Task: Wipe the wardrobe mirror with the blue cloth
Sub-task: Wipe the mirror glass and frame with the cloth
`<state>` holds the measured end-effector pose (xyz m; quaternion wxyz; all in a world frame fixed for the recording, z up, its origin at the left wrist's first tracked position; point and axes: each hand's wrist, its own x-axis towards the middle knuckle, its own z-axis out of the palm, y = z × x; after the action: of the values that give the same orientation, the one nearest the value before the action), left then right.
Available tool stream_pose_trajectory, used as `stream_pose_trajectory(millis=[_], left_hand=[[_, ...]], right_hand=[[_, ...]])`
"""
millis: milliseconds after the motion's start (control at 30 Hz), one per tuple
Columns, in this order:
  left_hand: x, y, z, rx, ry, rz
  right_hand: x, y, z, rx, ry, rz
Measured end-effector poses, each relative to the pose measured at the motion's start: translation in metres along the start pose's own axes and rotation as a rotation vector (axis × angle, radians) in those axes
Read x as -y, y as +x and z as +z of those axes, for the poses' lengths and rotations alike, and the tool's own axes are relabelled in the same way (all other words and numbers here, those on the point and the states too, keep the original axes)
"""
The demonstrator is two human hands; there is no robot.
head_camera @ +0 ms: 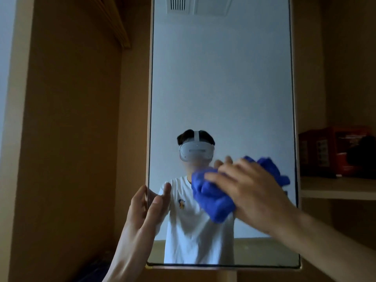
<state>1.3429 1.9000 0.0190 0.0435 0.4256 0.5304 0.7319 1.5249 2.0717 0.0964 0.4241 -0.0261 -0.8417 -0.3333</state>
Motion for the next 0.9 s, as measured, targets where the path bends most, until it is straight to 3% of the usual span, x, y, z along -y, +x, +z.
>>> stream_pose_trajectory(millis=[167,367,467,633,900], left_hand=[[0.01,0.003,-0.002,-0.04,0.051,0.006],[0.014,0.004,-0.001,-0.022,0.084,0.033],[0.017,0.006,-0.001,-0.023,0.072,0.044],[0.019,0.012,0.0,-0.055,0.073,0.019],[0.018,0.014,0.004,-0.057,0.095,-0.019]], right_hand=[[0.003,-0.011,-0.002,0.054,-0.014,-0.111],[-0.045,0.06,-0.041,-0.106,-0.144,0.156],[-0.05,0.071,-0.038,-0.147,-0.099,0.194],[-0.032,0.042,-0.016,-0.116,-0.104,0.127],[0.011,-0.012,0.01,0.039,-0.166,-0.131]])
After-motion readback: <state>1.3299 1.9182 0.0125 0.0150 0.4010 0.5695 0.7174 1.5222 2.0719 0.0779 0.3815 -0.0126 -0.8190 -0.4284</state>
